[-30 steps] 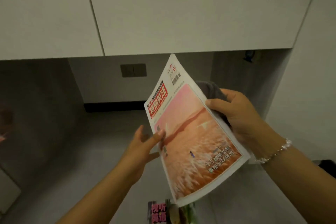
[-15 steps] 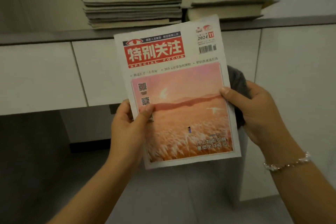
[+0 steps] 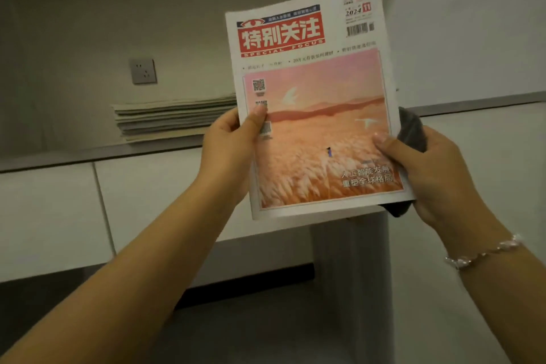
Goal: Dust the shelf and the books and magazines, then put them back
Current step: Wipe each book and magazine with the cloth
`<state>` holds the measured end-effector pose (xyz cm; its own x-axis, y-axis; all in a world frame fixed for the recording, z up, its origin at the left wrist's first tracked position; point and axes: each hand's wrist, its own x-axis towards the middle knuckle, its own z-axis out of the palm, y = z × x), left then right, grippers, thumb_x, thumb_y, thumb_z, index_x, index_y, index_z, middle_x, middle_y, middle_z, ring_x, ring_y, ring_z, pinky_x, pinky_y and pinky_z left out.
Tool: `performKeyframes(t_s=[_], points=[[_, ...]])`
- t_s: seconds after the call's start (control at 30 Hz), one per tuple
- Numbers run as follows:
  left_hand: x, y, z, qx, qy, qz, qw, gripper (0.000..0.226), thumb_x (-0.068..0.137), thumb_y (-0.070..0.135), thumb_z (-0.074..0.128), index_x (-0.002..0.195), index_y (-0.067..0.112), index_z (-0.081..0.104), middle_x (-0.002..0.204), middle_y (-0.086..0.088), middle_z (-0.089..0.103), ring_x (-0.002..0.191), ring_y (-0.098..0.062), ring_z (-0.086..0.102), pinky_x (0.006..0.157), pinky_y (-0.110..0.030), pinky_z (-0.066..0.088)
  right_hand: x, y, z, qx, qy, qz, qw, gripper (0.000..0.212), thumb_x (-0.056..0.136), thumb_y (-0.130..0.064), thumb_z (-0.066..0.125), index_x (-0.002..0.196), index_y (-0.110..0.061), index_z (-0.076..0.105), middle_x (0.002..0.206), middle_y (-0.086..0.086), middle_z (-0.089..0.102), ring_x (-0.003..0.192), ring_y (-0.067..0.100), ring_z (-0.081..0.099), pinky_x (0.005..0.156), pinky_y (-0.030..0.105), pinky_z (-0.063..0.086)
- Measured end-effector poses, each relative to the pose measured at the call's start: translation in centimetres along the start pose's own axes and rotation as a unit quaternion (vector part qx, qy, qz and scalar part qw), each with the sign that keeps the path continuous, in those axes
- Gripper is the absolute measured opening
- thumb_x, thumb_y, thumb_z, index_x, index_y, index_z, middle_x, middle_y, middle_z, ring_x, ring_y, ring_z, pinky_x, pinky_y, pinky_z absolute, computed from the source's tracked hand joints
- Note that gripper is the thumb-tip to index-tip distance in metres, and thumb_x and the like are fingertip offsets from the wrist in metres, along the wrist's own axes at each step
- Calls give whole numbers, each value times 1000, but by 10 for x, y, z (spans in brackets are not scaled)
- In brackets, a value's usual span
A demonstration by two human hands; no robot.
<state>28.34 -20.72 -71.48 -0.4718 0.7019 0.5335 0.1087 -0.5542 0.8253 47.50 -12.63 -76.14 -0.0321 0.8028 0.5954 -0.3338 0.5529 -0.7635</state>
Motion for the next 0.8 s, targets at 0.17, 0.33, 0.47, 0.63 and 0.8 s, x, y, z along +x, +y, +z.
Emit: performKeyframes(t_s=[0.17, 0.33, 0.47, 0.63, 0.8], points=[[20, 15, 11, 2, -167, -76, 983, 34, 90, 25, 59, 122, 12, 59, 109, -8, 71, 91, -24, 71, 72, -37, 59, 40, -16, -5, 39, 55, 30, 997, 11, 83, -14, 69, 93, -11, 63, 86, 10, 71, 70, 24, 71, 63, 37, 59], [15, 1, 13, -18, -253, -120, 960, 40, 90, 11, 54, 130, 12, 46, 102, -8, 73, 85, -23, 72, 58, -24, 58, 69, -25, -5, 3, 31, 83, 996, 13, 83, -17, 71, 90, -10, 63, 82, 8, 72, 63, 19, 70, 57, 31, 58], [17, -6, 20, -115, -186, -140, 966, 43, 94, 4, 51, 135, 3, 40, 101, -14, 72, 84, -25, 73, 60, -22, 58, 75, -32, -4, 35, 17, 123, 992, 24, 81, -30, 72, 89, -10, 63, 89, 9, 73, 71, 20, 71, 67, 35, 59], [17, 5, 34, -186, -172, -124, 959, 23, 95, 5, 49, 118, 3, 46, 98, -16, 72, 80, -22, 73, 59, -21, 57, 66, -32, -9, 128, 12, 113, 985, 46, 71, -52, 67, 96, -14, 66, 93, 6, 74, 86, 23, 71, 83, 42, 56], [20, 3, 45, -207, -149, -107, 961, 21, 96, 5, 48, 117, 6, 44, 100, -17, 71, 85, -23, 73, 64, -22, 59, 56, -27, -13, 176, 16, 102, 979, 49, 80, -59, 56, 101, -16, 65, 97, 6, 74, 90, 21, 71, 79, 36, 58]])
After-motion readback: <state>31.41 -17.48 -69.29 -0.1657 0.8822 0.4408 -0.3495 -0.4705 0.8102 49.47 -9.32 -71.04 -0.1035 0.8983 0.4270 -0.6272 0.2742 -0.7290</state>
